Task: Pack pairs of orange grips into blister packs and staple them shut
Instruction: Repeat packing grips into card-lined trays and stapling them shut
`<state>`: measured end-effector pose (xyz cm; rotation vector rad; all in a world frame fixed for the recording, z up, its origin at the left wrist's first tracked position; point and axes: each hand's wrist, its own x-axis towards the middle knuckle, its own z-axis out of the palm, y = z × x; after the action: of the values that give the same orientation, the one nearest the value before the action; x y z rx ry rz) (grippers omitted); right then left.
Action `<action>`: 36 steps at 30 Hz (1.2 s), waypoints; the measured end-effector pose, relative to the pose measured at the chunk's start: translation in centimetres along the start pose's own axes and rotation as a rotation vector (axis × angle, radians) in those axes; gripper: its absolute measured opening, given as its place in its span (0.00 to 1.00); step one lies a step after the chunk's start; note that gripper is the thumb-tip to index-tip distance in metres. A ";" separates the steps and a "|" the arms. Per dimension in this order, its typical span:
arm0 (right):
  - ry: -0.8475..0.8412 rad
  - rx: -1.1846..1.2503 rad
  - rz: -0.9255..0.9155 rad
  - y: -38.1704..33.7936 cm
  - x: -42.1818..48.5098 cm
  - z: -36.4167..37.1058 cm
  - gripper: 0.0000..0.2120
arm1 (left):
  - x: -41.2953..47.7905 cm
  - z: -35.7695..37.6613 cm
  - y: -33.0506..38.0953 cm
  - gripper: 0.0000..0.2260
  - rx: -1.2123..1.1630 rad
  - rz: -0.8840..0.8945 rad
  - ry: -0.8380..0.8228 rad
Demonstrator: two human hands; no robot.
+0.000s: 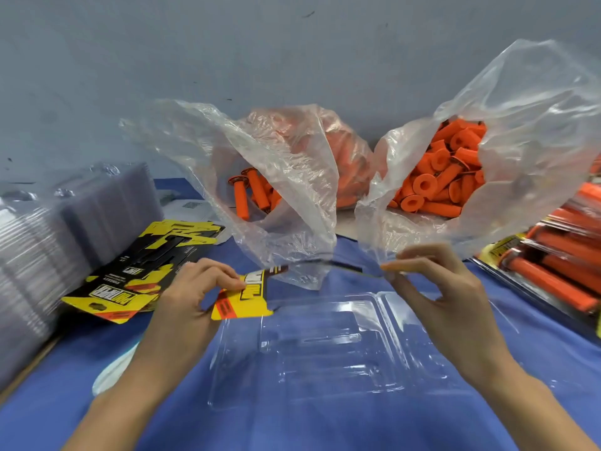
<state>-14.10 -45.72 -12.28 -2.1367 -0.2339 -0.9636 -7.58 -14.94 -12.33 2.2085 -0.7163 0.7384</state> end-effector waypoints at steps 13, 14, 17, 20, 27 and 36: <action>-0.078 0.004 0.029 0.3 -1.2 -1.5 0.05 | -1.3 -0.7 -0.3 0.08 -0.132 -0.126 -0.013; -0.080 0.068 0.050 0.1 -1.1 -1.5 0.05 | -1.2 -0.7 0.1 0.05 -0.219 -0.225 0.001; -0.071 0.218 0.175 -0.3 -1.0 -1.1 0.11 | -0.9 -0.9 0.5 0.08 -0.506 -0.377 -0.041; -0.141 0.140 0.291 0.2 -1.2 -0.1 0.12 | -0.8 -1.1 0.4 0.08 -0.536 -0.569 -0.218; -0.305 -0.304 0.287 0.9 -1.9 1.4 0.12 | -2.2 -0.5 -1.0 0.07 -0.316 -0.788 -0.362; -0.312 -0.351 0.282 2.0 -2.2 1.3 0.06 | -2.2 0.0 -1.1 0.09 -0.241 -0.775 -0.404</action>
<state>-14.03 -45.85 -15.50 -2.5543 0.0944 -0.5333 -8.32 -13.65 -14.33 2.1728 -0.0737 -0.1763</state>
